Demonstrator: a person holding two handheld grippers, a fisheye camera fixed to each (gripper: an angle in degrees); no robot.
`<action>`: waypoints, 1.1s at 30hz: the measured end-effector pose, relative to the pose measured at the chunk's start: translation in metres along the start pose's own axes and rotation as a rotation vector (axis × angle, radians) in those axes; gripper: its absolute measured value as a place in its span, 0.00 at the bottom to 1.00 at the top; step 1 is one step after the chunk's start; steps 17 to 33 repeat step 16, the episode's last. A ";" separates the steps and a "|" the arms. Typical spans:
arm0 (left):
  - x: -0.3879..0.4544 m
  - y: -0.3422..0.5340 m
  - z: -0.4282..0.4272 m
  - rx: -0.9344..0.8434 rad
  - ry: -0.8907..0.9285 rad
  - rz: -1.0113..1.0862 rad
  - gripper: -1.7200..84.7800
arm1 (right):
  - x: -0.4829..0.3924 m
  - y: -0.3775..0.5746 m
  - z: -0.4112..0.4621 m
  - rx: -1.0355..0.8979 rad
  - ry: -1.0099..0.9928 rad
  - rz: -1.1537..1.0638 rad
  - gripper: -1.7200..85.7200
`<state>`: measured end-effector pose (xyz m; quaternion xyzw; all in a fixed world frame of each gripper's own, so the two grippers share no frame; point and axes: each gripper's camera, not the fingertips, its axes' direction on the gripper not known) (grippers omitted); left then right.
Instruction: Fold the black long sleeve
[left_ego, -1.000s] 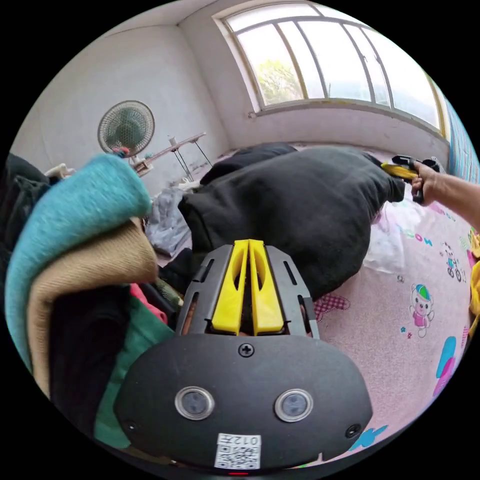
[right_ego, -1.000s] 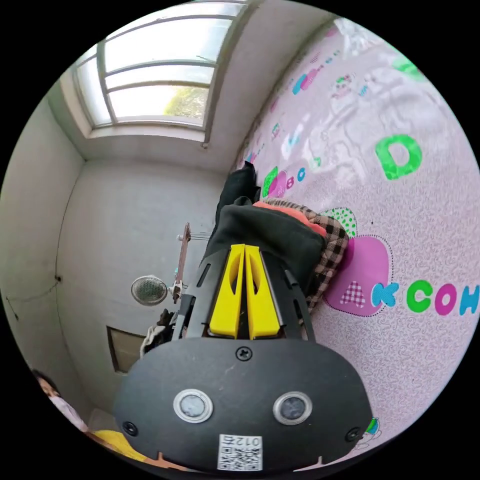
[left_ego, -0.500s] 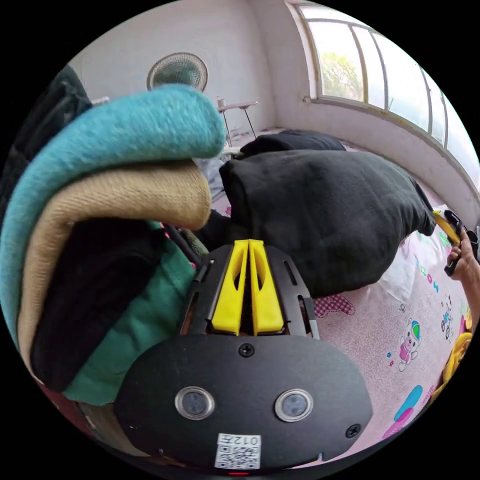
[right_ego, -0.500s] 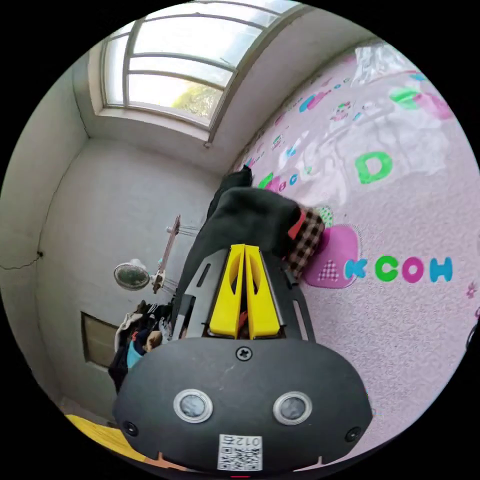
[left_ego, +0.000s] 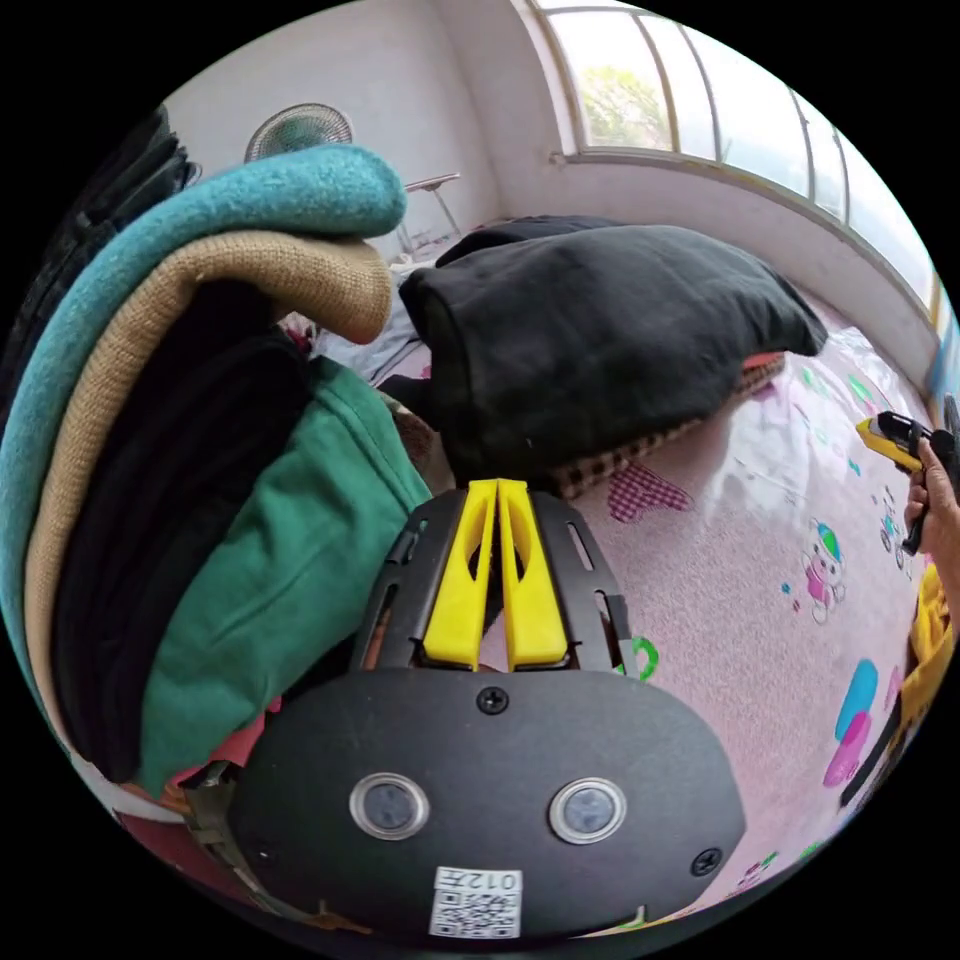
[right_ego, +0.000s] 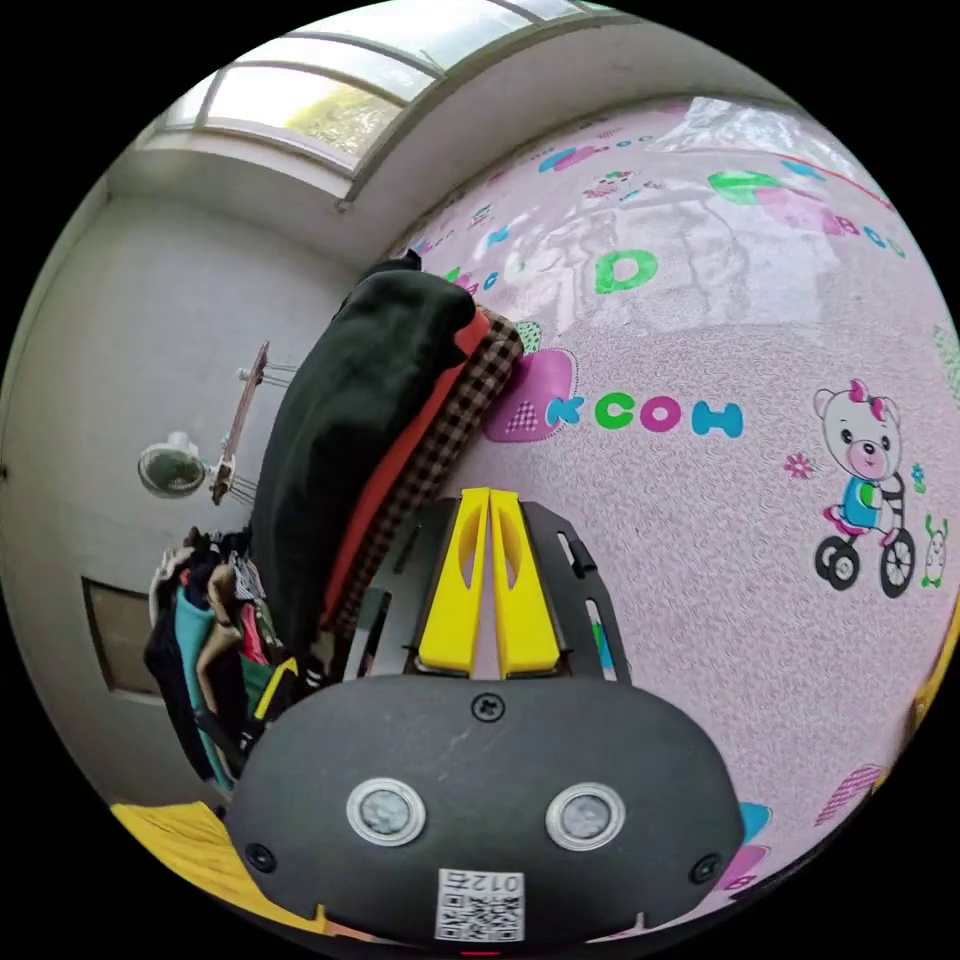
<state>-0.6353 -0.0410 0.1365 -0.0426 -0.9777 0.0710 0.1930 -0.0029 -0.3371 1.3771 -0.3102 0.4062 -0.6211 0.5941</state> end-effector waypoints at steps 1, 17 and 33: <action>0.004 0.005 -0.009 0.011 0.049 0.045 0.02 | -0.013 0.025 -0.015 0.003 0.060 -0.066 0.03; 0.131 0.050 -0.151 -0.049 0.821 0.668 0.02 | -0.055 0.392 -0.292 0.431 0.756 0.060 0.02; 0.131 0.050 -0.151 -0.049 0.821 0.668 0.02 | -0.055 0.392 -0.292 0.431 0.756 0.060 0.02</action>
